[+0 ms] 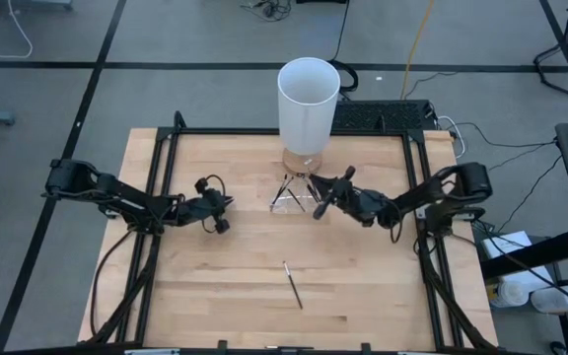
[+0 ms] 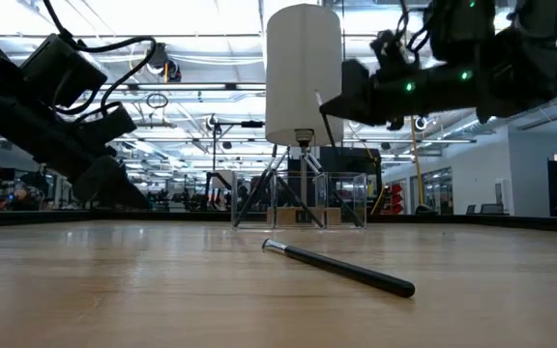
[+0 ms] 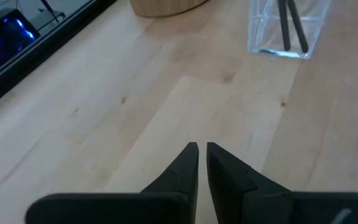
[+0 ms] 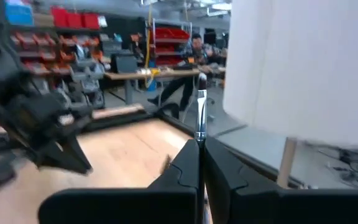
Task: Put items in baskets/containers
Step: Put the eyeshadow brush into the transparent organizer
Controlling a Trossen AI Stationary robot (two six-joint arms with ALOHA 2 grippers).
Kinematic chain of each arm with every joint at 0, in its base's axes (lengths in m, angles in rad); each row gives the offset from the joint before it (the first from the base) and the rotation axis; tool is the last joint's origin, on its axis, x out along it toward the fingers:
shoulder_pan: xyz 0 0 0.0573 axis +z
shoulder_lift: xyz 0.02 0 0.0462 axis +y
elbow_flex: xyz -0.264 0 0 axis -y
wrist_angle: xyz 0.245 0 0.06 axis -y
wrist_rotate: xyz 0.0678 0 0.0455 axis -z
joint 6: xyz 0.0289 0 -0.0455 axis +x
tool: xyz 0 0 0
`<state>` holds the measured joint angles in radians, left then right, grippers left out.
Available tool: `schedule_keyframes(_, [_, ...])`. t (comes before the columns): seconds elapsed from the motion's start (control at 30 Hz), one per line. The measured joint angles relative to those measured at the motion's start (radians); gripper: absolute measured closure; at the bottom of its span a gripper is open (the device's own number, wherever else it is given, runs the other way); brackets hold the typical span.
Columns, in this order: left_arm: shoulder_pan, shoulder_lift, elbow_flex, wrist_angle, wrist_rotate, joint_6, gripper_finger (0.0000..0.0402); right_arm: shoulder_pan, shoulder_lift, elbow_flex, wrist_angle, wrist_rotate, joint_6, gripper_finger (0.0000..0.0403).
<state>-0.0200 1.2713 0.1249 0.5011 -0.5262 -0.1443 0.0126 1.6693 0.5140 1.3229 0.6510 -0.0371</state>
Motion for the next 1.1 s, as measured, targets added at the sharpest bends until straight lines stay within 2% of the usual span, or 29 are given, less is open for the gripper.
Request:
schedule_keyframes(0.2, [0.0, 0.0, 0.0, 0.024, 0.0, 0.005, 0.036, -0.012, 0.077, 0.0, 0.011, 0.0, 0.051, 0.0403])
schedule_keyframes(0.63, [0.0, 0.0, 0.0, 0.026, 0.0, 0.019, 0.036, -0.011, 0.16, 0.0, 0.009, 0.002, 0.147, 0.0403])
schedule_keyframes(0.93, [0.0, 0.0, 0.0, 0.025, 0.0, 0.018, 0.036, -0.011, 0.164, 0.0, -0.018, 0.002, 0.159, 0.0403])
schedule_keyframes(1.1, [0.0, 0.0, 0.0, 0.024, 0.0, 0.011, 0.036, -0.011, 0.164, 0.0, -0.066, -0.004, 0.236, 0.0401])
